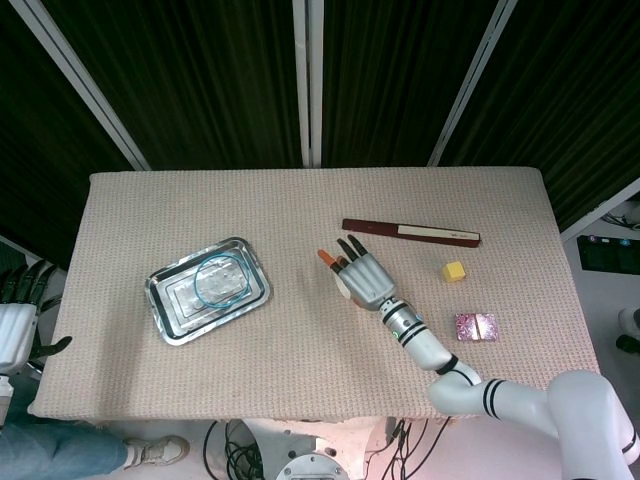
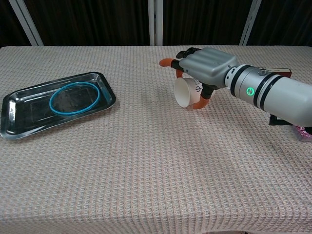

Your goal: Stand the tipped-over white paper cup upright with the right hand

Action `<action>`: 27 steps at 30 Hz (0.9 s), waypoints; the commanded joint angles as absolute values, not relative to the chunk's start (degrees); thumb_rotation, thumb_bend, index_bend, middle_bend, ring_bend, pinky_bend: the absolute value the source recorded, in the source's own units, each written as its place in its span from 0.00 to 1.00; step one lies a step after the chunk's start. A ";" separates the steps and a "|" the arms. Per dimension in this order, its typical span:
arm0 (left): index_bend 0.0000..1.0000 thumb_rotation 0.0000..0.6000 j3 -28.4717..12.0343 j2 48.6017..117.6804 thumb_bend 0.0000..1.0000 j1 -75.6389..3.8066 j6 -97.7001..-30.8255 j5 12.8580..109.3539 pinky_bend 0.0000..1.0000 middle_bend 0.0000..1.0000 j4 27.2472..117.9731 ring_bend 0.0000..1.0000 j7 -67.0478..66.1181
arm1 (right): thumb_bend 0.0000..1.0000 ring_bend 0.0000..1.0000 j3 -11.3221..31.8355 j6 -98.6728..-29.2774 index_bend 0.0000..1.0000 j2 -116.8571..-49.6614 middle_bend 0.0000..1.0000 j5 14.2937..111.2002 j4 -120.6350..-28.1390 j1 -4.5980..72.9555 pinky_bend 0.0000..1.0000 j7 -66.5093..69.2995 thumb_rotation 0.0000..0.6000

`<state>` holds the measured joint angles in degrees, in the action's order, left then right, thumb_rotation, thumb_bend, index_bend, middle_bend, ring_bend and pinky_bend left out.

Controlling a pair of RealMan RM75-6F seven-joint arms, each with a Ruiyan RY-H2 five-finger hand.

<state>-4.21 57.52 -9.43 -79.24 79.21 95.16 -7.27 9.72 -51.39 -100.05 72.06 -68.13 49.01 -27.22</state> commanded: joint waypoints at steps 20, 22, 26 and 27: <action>0.00 1.00 -4.02 57.66 0.10 -9.56 -78.93 79.41 0.04 0.00 95.01 0.00 -7.58 | 0.18 0.06 13.28 -53.02 0.09 -94.85 0.45 74.67 -76.61 41.09 0.00 30.20 1.00; 0.00 1.00 -4.02 57.71 0.10 -9.54 -78.98 79.41 0.04 0.00 95.02 0.00 -7.63 | 0.18 0.06 13.24 -50.77 0.09 -94.59 0.45 74.32 -75.69 39.93 0.00 40.22 1.00; 0.00 1.00 -3.99 57.80 0.10 -9.63 -78.72 79.27 0.04 0.00 95.00 0.00 -7.89 | 0.17 0.06 11.89 -49.11 0.09 -94.75 0.45 77.15 -71.88 39.13 0.00 50.78 1.00; 0.00 1.00 -3.95 57.78 0.10 -9.67 -78.55 79.19 0.04 0.00 95.07 0.00 -7.83 | 0.17 0.06 11.43 -49.19 0.09 -94.94 0.45 78.03 -70.97 39.00 0.00 52.29 1.00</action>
<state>-3.97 57.77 -9.65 -78.59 79.23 95.05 -7.84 12.23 -52.10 -95.85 75.71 -73.62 41.64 39.86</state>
